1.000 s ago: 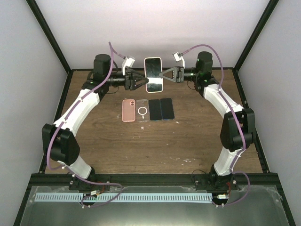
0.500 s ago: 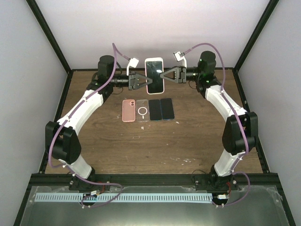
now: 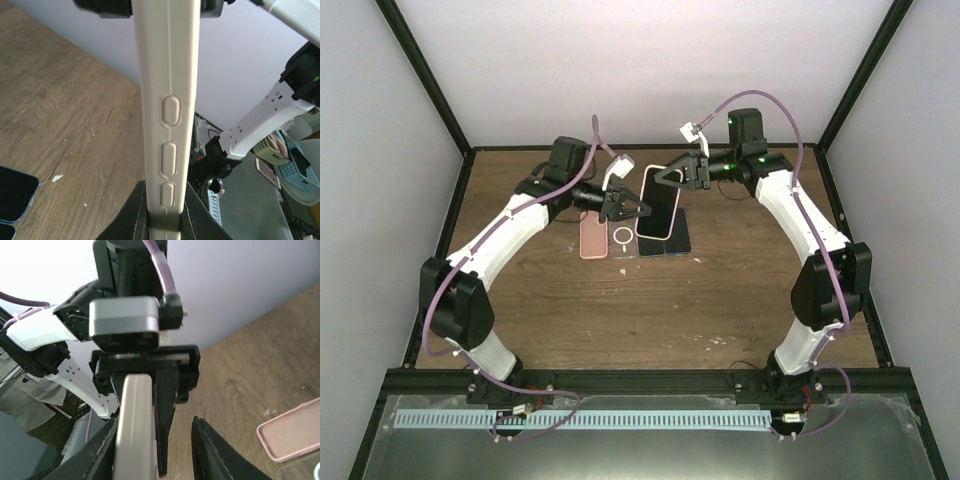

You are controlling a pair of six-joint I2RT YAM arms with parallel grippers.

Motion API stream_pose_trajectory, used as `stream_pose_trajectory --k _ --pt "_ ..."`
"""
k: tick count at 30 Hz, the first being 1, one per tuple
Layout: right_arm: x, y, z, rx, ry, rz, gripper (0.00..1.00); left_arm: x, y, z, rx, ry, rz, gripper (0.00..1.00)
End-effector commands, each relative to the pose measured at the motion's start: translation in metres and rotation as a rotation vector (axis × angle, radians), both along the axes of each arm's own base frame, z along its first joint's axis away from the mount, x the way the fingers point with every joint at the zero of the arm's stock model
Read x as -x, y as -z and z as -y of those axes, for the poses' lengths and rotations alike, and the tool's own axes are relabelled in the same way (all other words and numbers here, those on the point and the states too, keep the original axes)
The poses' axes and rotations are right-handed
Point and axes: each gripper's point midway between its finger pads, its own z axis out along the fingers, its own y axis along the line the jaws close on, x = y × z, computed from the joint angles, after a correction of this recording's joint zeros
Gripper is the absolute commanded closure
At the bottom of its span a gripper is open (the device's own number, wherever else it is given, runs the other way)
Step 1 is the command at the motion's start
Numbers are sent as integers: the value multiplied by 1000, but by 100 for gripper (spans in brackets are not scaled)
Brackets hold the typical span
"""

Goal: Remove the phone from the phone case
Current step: Pick up the phone at the center of the board.

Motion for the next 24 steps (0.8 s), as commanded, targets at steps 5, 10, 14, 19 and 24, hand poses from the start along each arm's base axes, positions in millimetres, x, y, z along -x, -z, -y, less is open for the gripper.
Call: stream_pose_trajectory --k 5,10,14,19,24 --pt "17 15 0 49 -31 4 76 4 -16 -2 38 44 79 100" --pt "19 11 1 41 -42 1 99 1 -13 -7 18 27 73 82" --pt "15 -4 3 11 -39 -9 99 3 -3 -21 -3 7 72 63" --pt "9 -17 6 -16 -32 -15 99 18 12 -34 -26 10 64 58" --pt "7 -18 5 -26 -45 -45 99 22 22 -37 -42 -14 42 57"
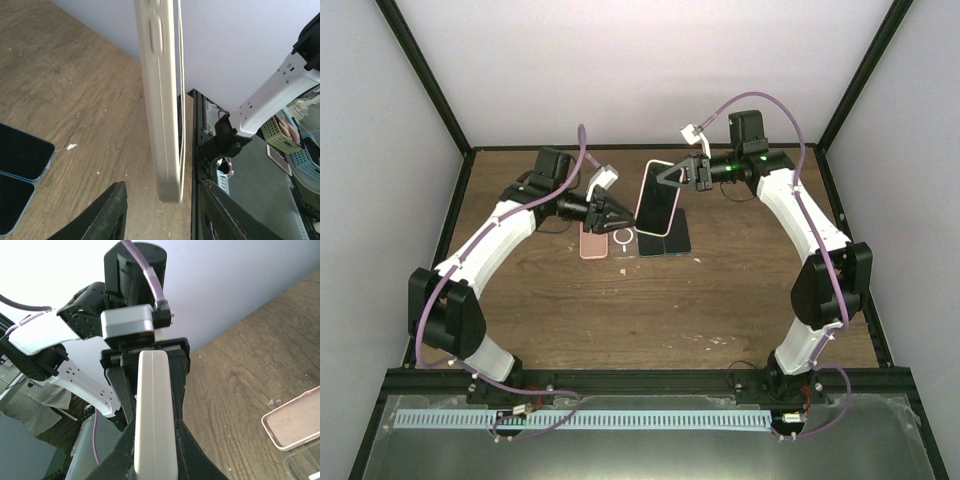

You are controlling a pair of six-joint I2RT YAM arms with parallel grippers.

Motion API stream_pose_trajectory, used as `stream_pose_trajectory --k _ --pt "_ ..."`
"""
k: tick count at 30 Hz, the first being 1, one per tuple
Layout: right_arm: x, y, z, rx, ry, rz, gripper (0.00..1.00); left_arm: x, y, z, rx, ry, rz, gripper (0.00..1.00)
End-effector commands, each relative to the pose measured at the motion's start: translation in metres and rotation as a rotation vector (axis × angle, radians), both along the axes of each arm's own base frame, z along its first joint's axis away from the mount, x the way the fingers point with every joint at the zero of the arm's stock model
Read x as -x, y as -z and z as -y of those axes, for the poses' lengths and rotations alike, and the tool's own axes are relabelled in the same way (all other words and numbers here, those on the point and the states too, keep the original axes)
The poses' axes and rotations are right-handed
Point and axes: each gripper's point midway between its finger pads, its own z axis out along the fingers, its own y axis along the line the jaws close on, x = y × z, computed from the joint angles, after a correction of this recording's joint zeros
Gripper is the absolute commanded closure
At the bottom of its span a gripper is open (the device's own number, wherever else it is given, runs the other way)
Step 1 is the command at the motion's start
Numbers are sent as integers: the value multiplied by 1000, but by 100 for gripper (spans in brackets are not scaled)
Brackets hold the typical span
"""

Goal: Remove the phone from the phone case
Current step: Pick up the phone at the center of the board, then remove the phone case from the phone.

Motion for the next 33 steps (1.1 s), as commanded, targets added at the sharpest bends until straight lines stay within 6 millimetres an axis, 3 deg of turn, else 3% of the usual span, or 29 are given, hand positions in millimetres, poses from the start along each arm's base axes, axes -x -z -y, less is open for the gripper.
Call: stream_pose_trajectory --k 1,6,16,26,33 --pt "3 -27 1 -58 -49 16 99 9 0 -2 10 7 16 57" --pt "2 -28 0 -64 -59 4 99 3 2 0 6 -13 17 56" --pt "24 -36 1 -118 -184 -62 99 -20 20 -7 -33 -92 20 64" --pt "57 -66 3 -173 -364 -116 99 -53 45 -19 -66 -168 63 67" --pt "66 -83 5 -183 -402 -112 99 -80 69 -29 -102 -276 100 66"
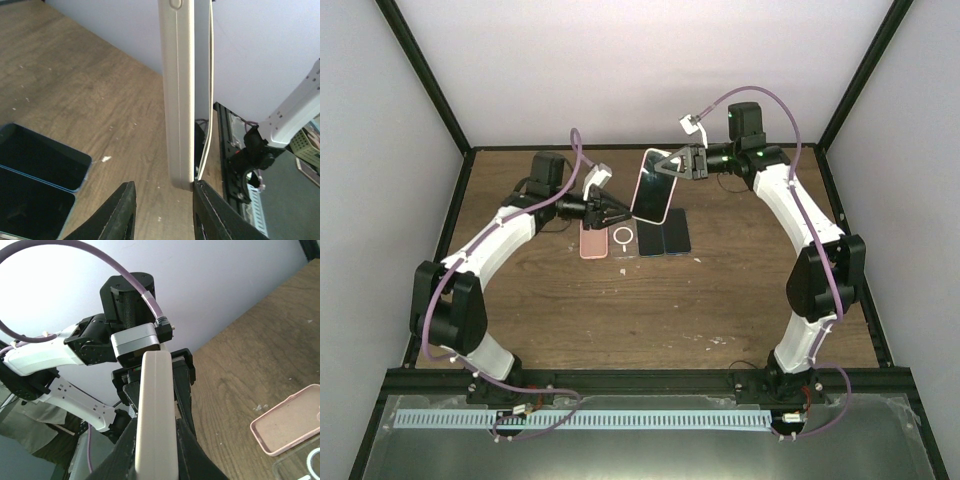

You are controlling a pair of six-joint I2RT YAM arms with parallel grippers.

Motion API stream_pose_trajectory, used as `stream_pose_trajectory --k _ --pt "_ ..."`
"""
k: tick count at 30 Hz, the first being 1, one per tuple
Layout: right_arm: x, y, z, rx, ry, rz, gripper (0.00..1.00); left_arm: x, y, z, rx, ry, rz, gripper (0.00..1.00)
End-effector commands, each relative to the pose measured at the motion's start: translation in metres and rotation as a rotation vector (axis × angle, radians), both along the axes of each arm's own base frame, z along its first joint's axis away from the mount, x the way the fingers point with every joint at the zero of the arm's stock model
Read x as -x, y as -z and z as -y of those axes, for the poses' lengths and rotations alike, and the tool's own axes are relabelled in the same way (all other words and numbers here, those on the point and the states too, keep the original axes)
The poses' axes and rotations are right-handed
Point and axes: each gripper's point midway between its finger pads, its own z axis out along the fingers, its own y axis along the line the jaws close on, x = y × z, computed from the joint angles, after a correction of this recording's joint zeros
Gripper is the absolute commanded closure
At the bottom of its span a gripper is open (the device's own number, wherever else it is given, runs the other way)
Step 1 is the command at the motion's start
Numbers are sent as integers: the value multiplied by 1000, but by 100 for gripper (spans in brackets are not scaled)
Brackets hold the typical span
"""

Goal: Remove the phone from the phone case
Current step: Remove the phone case from the phone.

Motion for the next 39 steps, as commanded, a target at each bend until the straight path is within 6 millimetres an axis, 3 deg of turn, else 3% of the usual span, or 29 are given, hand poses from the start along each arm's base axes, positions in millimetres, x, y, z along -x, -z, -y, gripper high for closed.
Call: stream_pose_trajectory --k 1,5,12,14,19,24,28,39 --pt "88 -81 13 -193 -436 -63 99 -49 49 -21 -119 -205 16 66" --pt "90 -83 14 -196 -443 -63 99 -56 56 -29 -120 -236 10 64" --pt "90 -86 13 -193 -432 -40 99 -49 43 -34 -120 -235 40 59" --pt "84 -85 12 -183 -401 -24 99 -34 23 -33 -56 -183 39 56" --pt "62 -80 14 -157 -300 24 99 25 -40 -28 103 -31 64 43" --pt "60 -76 10 -152 -291 33 99 55 -66 -19 148 9 43 40" --pt "67 -75 7 -157 -311 42 99 52 -70 -10 155 -16 11 41" --pt "76 -79 6 -166 -339 53 99 49 -54 5 145 -5 -59 46"
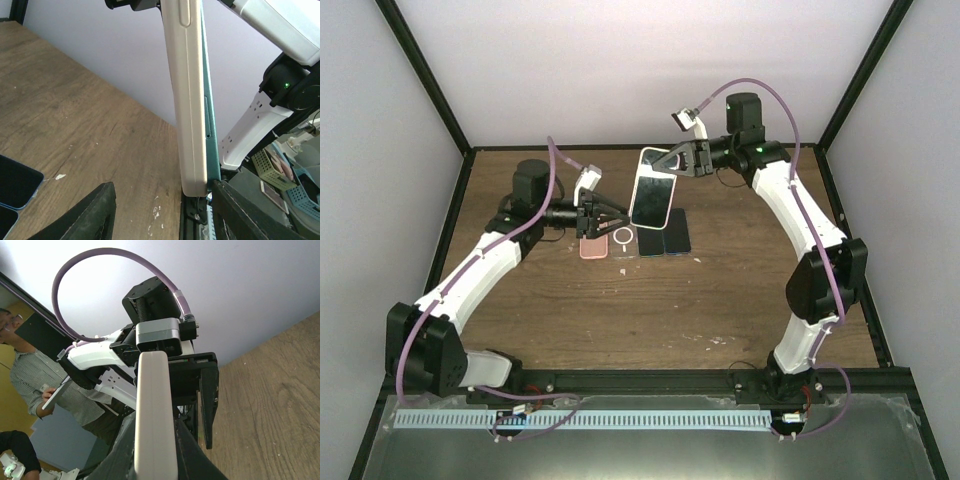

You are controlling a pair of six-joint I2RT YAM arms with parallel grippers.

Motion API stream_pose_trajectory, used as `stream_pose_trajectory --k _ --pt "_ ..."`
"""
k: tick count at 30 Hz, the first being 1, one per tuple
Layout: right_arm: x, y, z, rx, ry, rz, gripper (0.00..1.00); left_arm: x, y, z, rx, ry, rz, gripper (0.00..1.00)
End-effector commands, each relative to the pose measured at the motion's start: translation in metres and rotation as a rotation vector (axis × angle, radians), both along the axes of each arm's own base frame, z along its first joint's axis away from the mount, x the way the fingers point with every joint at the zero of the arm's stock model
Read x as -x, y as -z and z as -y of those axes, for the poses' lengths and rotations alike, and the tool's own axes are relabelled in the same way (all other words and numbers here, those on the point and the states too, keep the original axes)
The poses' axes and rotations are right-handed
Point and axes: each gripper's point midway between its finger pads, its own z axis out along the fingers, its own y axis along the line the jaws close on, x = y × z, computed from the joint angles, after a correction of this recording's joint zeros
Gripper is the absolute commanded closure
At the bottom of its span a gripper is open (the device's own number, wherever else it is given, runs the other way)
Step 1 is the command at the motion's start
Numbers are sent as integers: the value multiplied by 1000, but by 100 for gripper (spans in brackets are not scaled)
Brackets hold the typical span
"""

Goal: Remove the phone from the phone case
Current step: Remove the phone case from the phone.

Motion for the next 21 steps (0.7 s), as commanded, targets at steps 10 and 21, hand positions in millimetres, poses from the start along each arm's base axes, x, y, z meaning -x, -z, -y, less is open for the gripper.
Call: stream_pose_trajectory --k 10,21 --pt "58 -46 15 -120 -246 79 99 -31 39 6 -72 -102 -51 57" --pt "52 -19 1 -111 -169 84 99 -47 -3 21 2 -64 34 61"
